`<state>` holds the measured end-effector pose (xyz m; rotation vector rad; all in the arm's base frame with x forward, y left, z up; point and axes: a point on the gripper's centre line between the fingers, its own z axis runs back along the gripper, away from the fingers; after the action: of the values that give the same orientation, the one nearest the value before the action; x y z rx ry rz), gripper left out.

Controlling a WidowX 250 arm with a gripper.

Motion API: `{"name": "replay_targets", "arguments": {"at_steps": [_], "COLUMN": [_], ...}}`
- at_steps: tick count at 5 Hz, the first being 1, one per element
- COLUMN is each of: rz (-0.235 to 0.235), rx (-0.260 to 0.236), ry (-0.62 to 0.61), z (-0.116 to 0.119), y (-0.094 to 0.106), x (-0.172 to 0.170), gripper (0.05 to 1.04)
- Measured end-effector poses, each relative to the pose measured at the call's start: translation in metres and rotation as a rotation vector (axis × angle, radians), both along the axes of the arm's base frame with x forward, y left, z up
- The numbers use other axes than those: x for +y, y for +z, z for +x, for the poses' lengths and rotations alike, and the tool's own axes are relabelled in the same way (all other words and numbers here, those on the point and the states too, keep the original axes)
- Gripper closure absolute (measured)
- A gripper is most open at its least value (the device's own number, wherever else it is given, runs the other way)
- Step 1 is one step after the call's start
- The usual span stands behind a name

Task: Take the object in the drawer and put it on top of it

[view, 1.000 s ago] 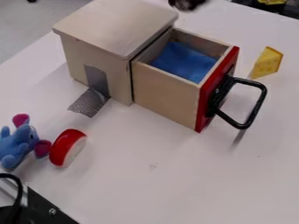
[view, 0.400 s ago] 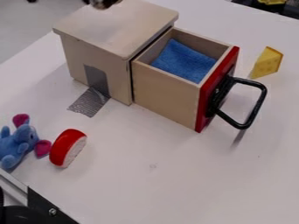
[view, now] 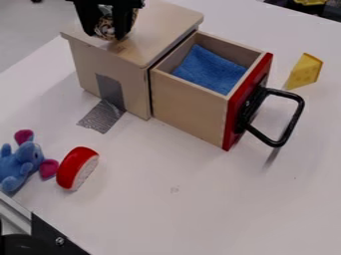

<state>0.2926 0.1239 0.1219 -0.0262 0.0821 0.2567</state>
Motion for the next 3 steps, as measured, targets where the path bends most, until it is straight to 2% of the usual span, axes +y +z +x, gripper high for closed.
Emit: {"name": "replay_targets", "arguments": {"at_steps": [1, 2, 3], "rz": [-0.002, -0.014, 0.02], "rx": [0.021, 0.006, -0.108], "ry": [-0.017, -0.038, -0.08], "z": [0.005, 0.012, 0.011], "y": [-0.01, -0.004, 0.048], "x": [-0.008, -0.017, -0.025], "gripper": [0.077, 0.083, 0.083]}}
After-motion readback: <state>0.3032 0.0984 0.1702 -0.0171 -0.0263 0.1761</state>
